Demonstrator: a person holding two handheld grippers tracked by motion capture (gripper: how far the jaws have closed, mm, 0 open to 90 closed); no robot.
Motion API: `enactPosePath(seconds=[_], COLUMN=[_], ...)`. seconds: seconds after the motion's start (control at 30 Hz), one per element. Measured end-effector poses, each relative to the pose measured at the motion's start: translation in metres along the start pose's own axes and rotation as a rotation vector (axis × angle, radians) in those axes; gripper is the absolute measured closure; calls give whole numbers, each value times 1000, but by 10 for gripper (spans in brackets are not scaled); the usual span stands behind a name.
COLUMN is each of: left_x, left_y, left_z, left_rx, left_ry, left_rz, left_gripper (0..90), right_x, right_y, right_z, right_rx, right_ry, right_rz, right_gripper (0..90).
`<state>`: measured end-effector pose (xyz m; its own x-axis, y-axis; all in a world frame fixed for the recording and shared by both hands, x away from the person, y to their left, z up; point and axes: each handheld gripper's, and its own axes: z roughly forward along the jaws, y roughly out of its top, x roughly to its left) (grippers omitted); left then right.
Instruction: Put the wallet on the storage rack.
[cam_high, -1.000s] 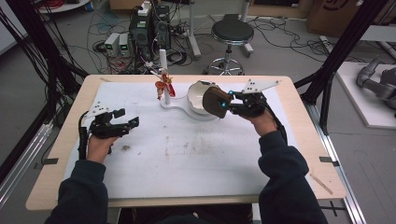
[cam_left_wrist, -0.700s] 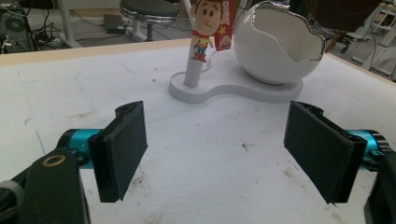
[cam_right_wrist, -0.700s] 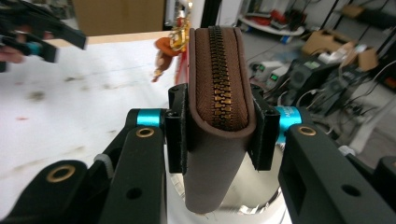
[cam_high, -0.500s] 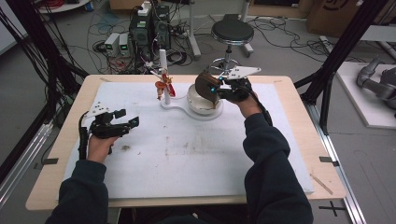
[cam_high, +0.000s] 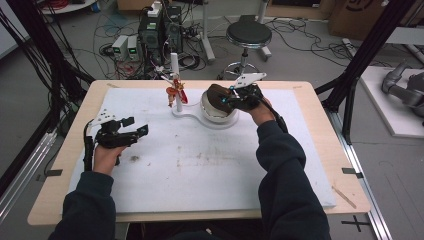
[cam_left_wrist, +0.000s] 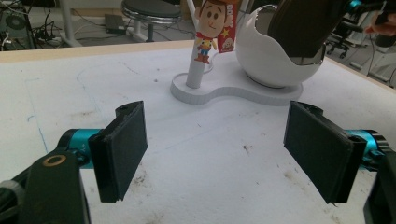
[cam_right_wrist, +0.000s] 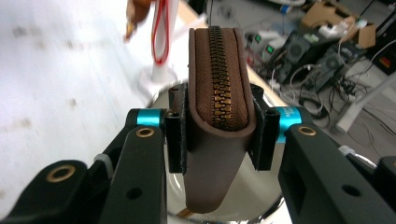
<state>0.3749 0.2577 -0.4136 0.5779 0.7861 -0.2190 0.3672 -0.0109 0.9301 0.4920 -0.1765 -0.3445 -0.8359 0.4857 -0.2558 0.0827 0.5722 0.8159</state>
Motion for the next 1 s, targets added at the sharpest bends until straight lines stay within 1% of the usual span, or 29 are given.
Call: enactPosePath(seconds=[0.07, 0.17, 0.23, 0.27, 0.3, 0.33, 0.37, 0.4, 0.43, 0.53, 0.63, 0.67, 0.7, 0.73, 0.77, 0.8, 0.83, 0.87, 0.9, 0.97, 1.0], left_x=[0, 1, 1, 1, 1, 1, 1, 1, 1, 1, 2, 2, 2, 3, 3, 3, 3, 3, 3, 3, 3], left_y=[0, 0, -1, -1, -1, -1, -1, -1, -1, -1, -1, -1, -1, -1, -1, -1, -1, -1, -1, 0, -1], left_z=[0, 0, 0, 0, 0, 0, 0, 0, 0, 0, 0, 0, 0, 0, 0, 0, 0, 0, 0, 0, 0], left_rx=[1, 2, 1, 0, 0, 0, -2, -2, -2, 0, -1, -1, -7, -4, -10, -15, -18, -27, -32, -41, -44], left_ry=[0, -2, -1, -1, -1, 0, -1, -2, -2, -2, -3, -2, 0, 1, 1, 0, 0, -1, 0, 12, 21], left_rz=[0, -3, -5, -7, -8, -8, -10, -11, -10, -9, -12, -11, -13, -13, -14, -19, -17, -15, -10, 20, 44], left_gripper=[213, 213, 213, 213, 213, 213, 213, 214, 213, 213, 214, 213, 213, 213, 213, 213, 213, 213, 213, 213, 218], right_x=[2, 1, -1, -1, -2, -6, -6, -9, -10, -11, -13, -13, -12, -9, -8, -7, -2, 0, 5, 14, 18], right_y=[-1, -3, -6, -8, -9, -10, -10, -11, -11, -11, -12, -14, -16, -20, -23, -26, -34, -39, -47, -63, -69], right_z=[4, 8, 12, 13, 14, 14, 12, 10, 7, -4, -21, -29, -34, -42, -49, -53, -62, -66, -74, -87, -91], right_rx=[25, 36, 52, 49, 38, 8, -1, -20, -22, -25, -26, -37, -54, -65, -30, -16, -19, -14, -3, -1, 2], right_ry=[2, 3, 6, 7, 5, -5, -2, -1, -6, -12, -16, -23, -42, -71, -63, -65, -70, -65, -70, -81, -91], right_rz=[-5, 14, 54, 86, 120, 159, 193, 201, 210, 231, 268, 275, 270, 264, 279, 292, 306, 315, 321, 329, 330], right_gripper=[654, 649, 616, 568, 502, 465, 464, 464, 464, 427, 379, 377, 376, 359, 324, 304, 304, 299, 291, 274, 259])
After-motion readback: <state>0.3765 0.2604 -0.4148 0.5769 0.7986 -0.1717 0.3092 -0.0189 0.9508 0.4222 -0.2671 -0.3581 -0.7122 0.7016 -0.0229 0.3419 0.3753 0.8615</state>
